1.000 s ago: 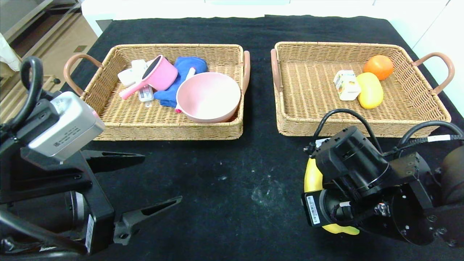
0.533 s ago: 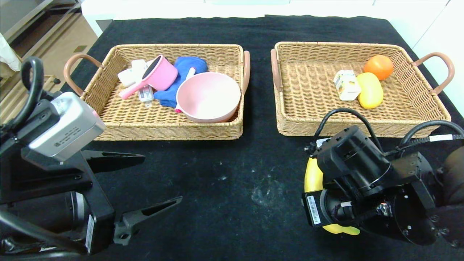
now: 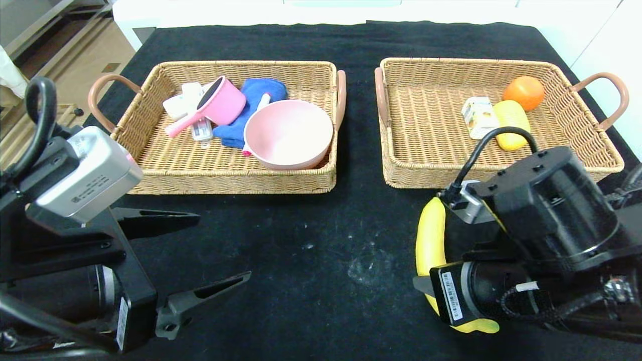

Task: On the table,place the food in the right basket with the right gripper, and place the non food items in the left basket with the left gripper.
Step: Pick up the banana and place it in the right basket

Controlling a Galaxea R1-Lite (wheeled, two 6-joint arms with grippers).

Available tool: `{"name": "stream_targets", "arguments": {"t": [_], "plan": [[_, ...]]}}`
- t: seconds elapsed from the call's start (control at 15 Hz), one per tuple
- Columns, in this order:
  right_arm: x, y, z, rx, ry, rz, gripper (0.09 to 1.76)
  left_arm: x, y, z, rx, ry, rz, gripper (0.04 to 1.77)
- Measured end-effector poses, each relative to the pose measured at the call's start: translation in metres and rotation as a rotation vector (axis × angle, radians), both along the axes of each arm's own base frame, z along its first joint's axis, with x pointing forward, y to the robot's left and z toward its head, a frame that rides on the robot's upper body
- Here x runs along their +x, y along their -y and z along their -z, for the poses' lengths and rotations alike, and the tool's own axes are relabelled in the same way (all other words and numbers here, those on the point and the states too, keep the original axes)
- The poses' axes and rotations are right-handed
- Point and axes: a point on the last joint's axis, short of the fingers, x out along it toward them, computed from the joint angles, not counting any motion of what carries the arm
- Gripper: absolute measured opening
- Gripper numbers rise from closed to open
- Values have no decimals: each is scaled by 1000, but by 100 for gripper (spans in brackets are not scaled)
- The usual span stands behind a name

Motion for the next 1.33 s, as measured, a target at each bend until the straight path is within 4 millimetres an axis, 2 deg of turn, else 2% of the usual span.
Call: {"name": "stream_targets", "arguments": {"t": [0.27, 0.6, 1.07, 1.33], "plan": [[-12, 5, -25, 51, 77, -43, 65, 0, 1, 0, -1, 1, 4, 172], [-10, 13, -59, 99, 192, -57, 65, -1, 2, 0, 0, 0, 12, 172], [10, 33, -97, 109, 340, -2, 65, -1, 2, 0, 1, -1, 14, 172], [29, 46, -119, 112, 422, 67, 65, -1, 2, 0, 1, -1, 14, 172]]}}
